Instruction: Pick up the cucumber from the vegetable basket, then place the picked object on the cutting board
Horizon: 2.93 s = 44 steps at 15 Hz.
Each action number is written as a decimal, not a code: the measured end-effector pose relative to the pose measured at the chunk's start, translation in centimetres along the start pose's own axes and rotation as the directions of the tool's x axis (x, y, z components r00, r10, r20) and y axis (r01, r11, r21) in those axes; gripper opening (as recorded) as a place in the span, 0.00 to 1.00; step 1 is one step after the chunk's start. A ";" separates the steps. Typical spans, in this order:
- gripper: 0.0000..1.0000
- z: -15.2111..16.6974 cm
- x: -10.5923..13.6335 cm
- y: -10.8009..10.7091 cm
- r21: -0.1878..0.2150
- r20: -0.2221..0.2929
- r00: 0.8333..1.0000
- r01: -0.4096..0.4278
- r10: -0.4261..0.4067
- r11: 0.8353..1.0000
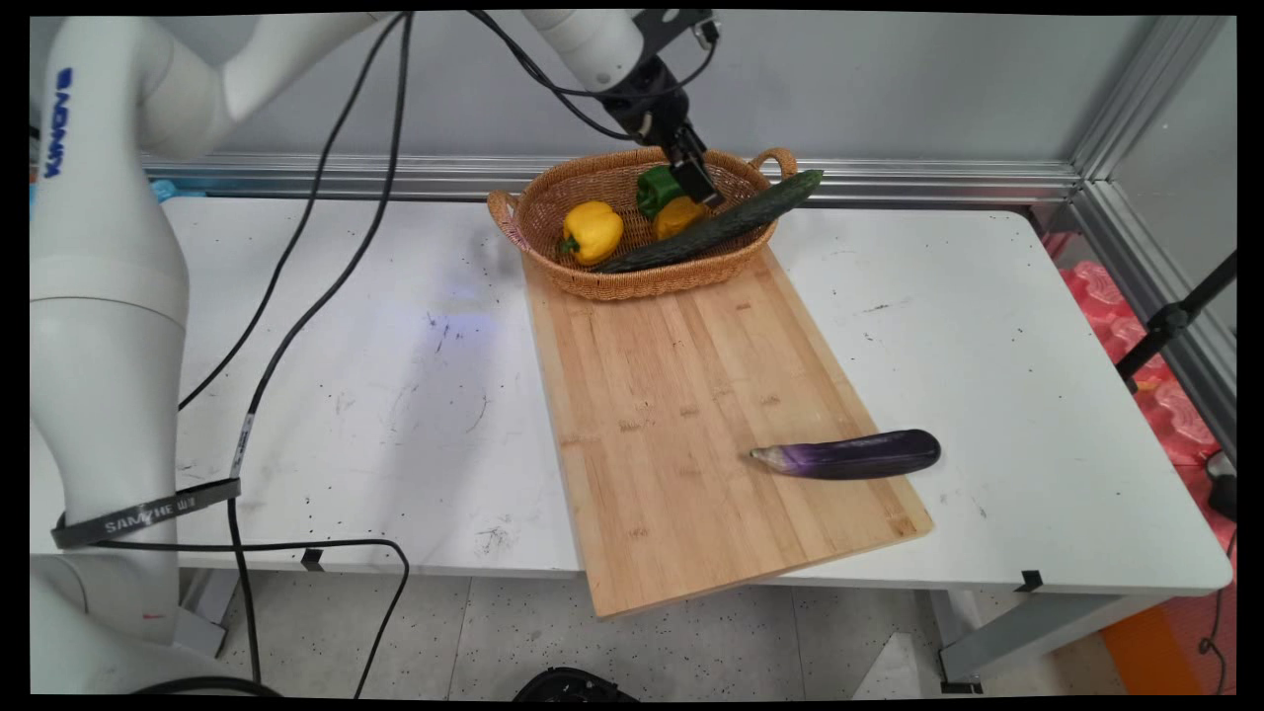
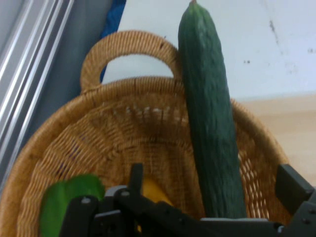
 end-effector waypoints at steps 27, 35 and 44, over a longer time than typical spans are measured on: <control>0.00 8.2 -1.4 0.0 -0.047 -0.027 1.000 -0.012 0.010 0.999; 0.00 5.6 1.7 0.3 -0.035 -0.040 0.999 -0.005 0.003 0.999; 0.00 1.5 8.2 4.5 -0.059 -0.008 0.999 -0.039 0.038 0.997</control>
